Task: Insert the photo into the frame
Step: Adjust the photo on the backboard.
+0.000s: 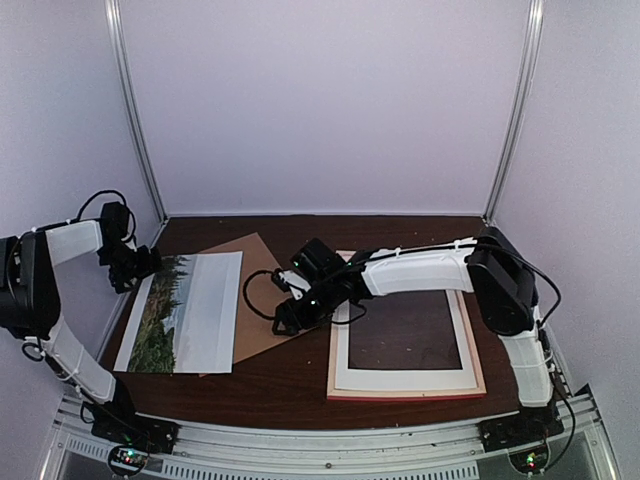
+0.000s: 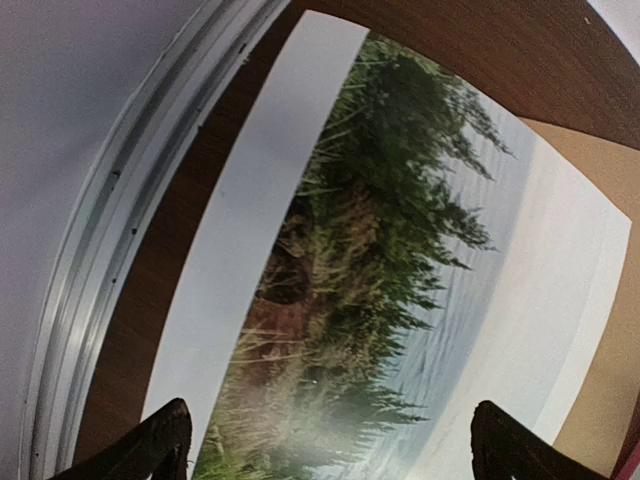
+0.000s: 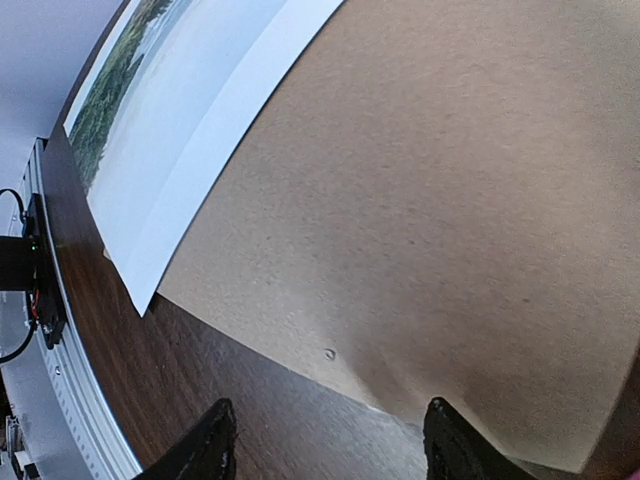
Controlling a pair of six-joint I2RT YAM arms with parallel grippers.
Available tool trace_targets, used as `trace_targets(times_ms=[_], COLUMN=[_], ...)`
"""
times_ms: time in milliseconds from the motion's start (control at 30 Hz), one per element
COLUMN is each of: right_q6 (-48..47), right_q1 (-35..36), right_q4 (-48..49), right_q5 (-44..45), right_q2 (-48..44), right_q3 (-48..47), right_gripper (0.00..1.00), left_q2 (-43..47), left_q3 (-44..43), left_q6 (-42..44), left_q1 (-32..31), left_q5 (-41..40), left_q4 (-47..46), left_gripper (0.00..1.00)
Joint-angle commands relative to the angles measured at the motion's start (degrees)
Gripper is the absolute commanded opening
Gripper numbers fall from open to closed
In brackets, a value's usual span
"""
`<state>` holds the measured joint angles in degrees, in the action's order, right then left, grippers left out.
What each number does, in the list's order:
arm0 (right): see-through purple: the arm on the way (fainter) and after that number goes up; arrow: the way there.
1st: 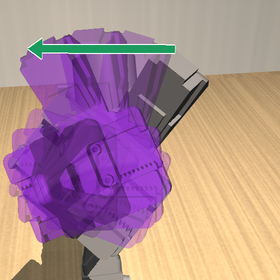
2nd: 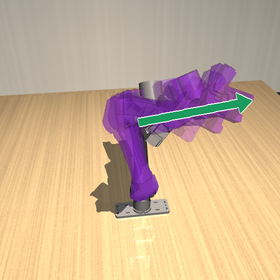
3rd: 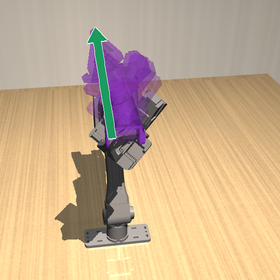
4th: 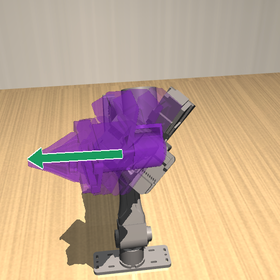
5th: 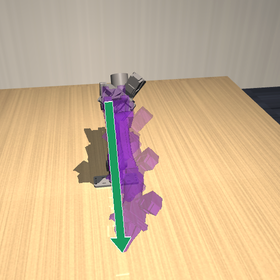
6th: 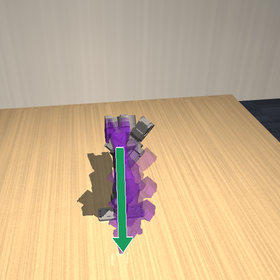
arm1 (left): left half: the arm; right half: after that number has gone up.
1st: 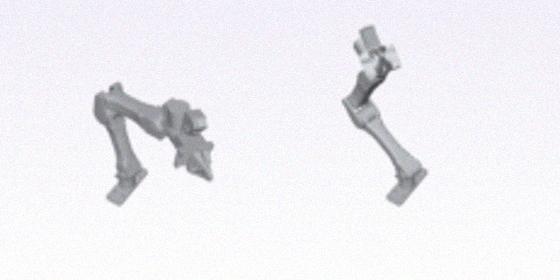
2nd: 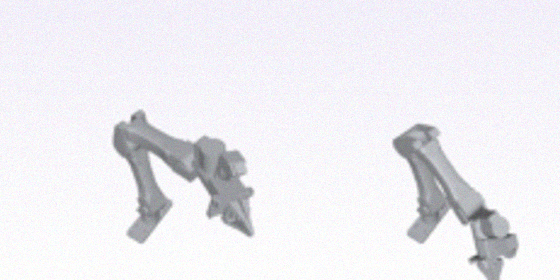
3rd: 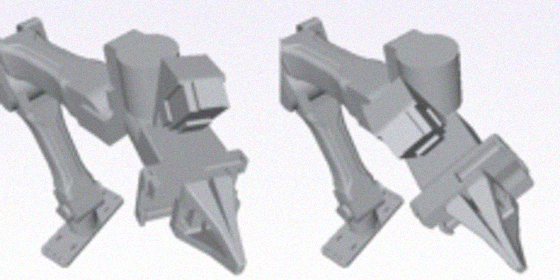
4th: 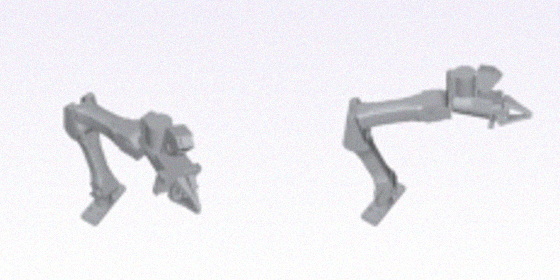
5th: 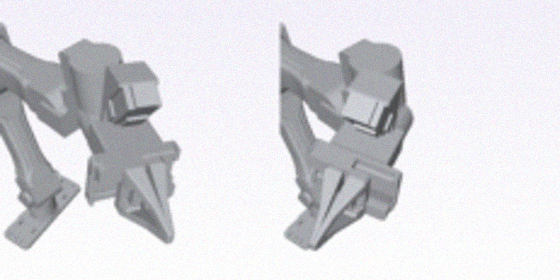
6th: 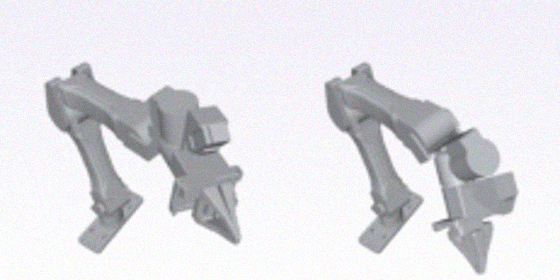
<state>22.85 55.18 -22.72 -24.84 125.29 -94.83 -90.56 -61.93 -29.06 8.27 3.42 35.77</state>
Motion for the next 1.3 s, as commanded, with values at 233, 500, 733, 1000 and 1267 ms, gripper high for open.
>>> trace_targets(times_ms=[233, 500, 733, 1000, 1267], right_q6=[1.8, 3.0, 2.4, 2.1, 3.4], right_q1=[1.5, 1.5, 1.5, 1.2, 1.1], right_q4=[6.0, 8.3, 8.8, 7.0, 4.0], right_q5=[-6.4, -8.2, -7.3, -7.3, -5.3], right_q2=[5.6, 5.2, 2.7, 2.6, 3.4], right_q3=[-3.2, -1.0, 0.6, 0.8, -2.2], right_gripper=[0.64, 0.64, 0.64, 0.64, 0.64], left_q2=[-12.2, -19.0, -21.5, -19.6, -11.3], left_q3=[-10.1, -12.2, -11.5, -3.2, 8.6], left_q6=[7.3, 8.7, 8.0, 4.1, -0.5], left_q1=[6.3, 6.5, 6.5, 6.2, -0.5], left_q5=[-1.3, -2.5, -2.3, 4.1, 5.2], left_q4=[7.7, 8.3, 7.9, 3.0, -5.1], left_gripper=[0.98, 0.98, 0.98, 0.95, 0.91])
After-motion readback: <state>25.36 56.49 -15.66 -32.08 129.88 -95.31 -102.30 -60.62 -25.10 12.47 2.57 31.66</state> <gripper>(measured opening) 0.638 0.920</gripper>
